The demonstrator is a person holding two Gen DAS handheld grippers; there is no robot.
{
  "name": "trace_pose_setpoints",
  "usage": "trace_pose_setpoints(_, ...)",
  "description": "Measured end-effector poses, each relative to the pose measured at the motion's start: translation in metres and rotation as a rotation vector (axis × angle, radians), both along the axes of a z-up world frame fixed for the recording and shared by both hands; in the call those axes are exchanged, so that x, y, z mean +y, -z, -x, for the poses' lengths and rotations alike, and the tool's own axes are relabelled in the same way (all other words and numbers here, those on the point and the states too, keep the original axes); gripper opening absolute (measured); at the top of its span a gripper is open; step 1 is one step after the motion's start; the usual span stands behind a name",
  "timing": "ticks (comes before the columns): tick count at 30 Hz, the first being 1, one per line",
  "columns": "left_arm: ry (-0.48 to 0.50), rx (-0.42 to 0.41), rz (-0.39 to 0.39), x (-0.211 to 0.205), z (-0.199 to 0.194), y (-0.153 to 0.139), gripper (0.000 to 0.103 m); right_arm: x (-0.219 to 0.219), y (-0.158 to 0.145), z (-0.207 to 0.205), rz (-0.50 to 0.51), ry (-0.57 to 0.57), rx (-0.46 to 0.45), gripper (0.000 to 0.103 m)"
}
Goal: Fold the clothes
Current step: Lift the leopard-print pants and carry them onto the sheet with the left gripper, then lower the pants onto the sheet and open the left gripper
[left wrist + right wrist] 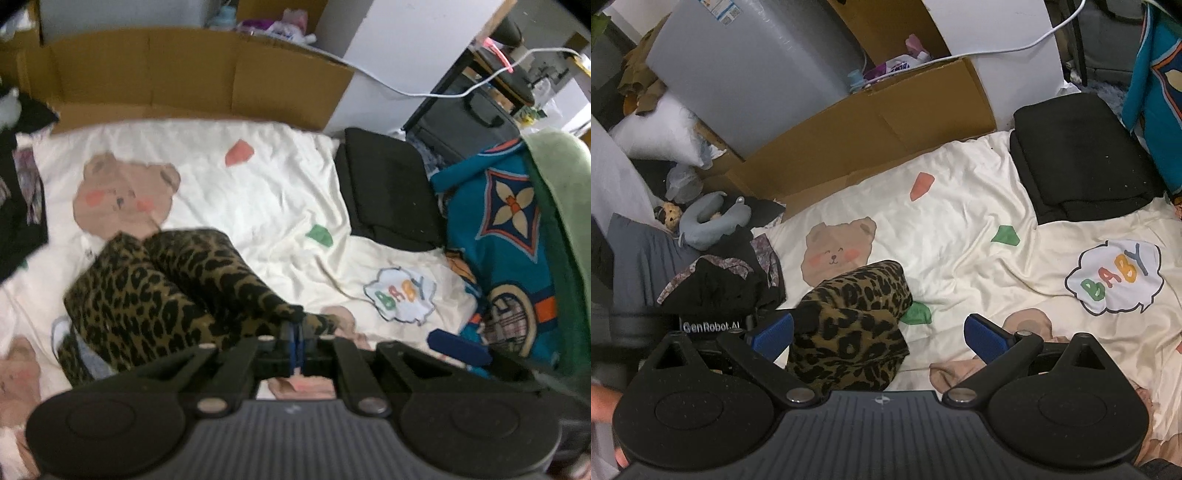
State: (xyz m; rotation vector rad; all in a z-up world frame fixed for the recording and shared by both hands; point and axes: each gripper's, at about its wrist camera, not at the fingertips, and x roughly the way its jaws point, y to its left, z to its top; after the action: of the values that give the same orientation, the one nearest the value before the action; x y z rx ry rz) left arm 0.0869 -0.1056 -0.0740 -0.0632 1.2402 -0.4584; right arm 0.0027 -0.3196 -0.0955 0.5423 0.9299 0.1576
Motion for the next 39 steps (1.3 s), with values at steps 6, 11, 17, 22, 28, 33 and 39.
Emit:
trace_pose_setpoints(6, -0.01, -0.053, -0.064, 0.038, -0.013, -0.024, 0.023, 0.004, 0.001, -0.003, 0.001, -0.03, 0.004, 0.101)
trace_pose_setpoints(11, -0.097, -0.081, -0.102, 0.094, -0.039, -0.04, 0.027, 0.014, -0.006, -0.012, 0.029, -0.084, 0.011, 0.101)
trace_pose_setpoints(17, -0.148, -0.11, -0.141, 0.143, -0.065, -0.058, 0.036, 0.031, -0.027, -0.03, 0.081, -0.197, 0.042, 0.101)
trace_pose_setpoints(22, -0.154, -0.129, -0.15, 0.162, -0.084, -0.068, 0.049, 0.052, -0.055, -0.053, 0.181, -0.333, 0.038, 0.101)
trace_pose_setpoints(28, -0.112, -0.116, -0.179, 0.162, -0.114, -0.056, 0.057, 0.064, -0.067, -0.09, 0.28, -0.444, 0.038, 0.101)
trace_pose_setpoints(33, -0.074, -0.073, -0.17, 0.155, -0.143, -0.021, 0.057, 0.071, -0.051, -0.128, 0.281, -0.579, 0.043, 0.091)
trace_pose_setpoints(39, -0.01, -0.04, -0.177, 0.141, -0.169, 0.03, 0.057, 0.079, -0.009, -0.161, 0.308, -0.662, 0.039, 0.091)
